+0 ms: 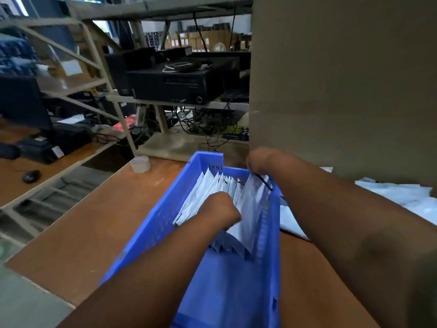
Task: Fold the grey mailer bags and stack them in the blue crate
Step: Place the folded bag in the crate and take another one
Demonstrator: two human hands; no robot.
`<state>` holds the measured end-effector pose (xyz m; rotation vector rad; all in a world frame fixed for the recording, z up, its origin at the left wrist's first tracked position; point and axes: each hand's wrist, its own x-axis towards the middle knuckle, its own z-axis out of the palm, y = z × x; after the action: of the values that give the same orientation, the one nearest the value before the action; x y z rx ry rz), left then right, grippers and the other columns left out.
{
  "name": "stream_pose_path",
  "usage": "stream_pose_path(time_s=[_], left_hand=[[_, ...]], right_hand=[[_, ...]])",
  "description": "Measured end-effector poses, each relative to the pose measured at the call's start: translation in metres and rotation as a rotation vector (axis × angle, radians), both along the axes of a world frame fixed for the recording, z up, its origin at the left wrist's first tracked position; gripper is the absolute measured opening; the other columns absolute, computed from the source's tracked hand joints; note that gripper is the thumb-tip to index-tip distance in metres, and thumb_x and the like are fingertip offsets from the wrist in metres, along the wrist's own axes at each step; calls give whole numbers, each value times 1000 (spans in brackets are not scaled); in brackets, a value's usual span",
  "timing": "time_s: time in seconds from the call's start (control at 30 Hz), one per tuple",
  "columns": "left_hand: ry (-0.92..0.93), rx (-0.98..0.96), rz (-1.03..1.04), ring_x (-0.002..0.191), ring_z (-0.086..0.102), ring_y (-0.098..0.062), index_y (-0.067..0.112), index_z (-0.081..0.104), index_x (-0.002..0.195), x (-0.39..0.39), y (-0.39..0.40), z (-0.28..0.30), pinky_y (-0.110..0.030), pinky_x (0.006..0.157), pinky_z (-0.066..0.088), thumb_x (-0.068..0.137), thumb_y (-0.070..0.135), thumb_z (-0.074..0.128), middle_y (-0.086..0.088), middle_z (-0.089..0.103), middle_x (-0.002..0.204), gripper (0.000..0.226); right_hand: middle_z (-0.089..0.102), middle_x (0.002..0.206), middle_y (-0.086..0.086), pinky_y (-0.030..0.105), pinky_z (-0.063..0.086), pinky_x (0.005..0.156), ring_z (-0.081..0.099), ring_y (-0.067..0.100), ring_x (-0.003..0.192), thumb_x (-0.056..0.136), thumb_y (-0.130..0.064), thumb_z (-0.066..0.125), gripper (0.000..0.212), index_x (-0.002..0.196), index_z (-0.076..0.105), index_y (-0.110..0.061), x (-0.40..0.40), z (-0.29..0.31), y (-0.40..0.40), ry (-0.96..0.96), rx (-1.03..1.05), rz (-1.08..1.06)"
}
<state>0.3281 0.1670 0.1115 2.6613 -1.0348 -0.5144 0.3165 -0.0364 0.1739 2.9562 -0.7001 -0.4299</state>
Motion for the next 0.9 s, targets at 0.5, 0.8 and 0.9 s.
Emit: stream_pose_path(time_s=[0.5, 0.8, 0.9], left_hand=[[-124, 93, 16, 103, 71, -28, 21, 61, 96, 7, -24, -35, -34, 80, 58, 82, 23, 64, -3, 68, 108, 14], [-267, -13, 7, 100, 69, -27, 23, 67, 101, 6, -27, -24, -31, 69, 47, 83, 54, 64, 2, 68, 105, 36], [-281, -95, -12, 95, 68, -29, 24, 63, 90, 1, -33, -5, -32, 69, 48, 82, 54, 58, 0, 67, 95, 31]], right_hand=[[68, 120, 13, 33, 41, 55, 61, 29, 83, 100, -5, 49, 41, 140, 56, -10, -2, -39, 16, 97, 150, -50], [67, 133, -1, 40, 54, 101, 63, 25, 117, 103, -27, 50, 38, 139, 62, -35, -53, -17, 29, -248, 308, -1], [70, 127, -3, 39, 56, 96, 66, 22, 113, 101, -28, 50, 37, 134, 66, -36, -94, -15, 27, -350, 310, -14]])
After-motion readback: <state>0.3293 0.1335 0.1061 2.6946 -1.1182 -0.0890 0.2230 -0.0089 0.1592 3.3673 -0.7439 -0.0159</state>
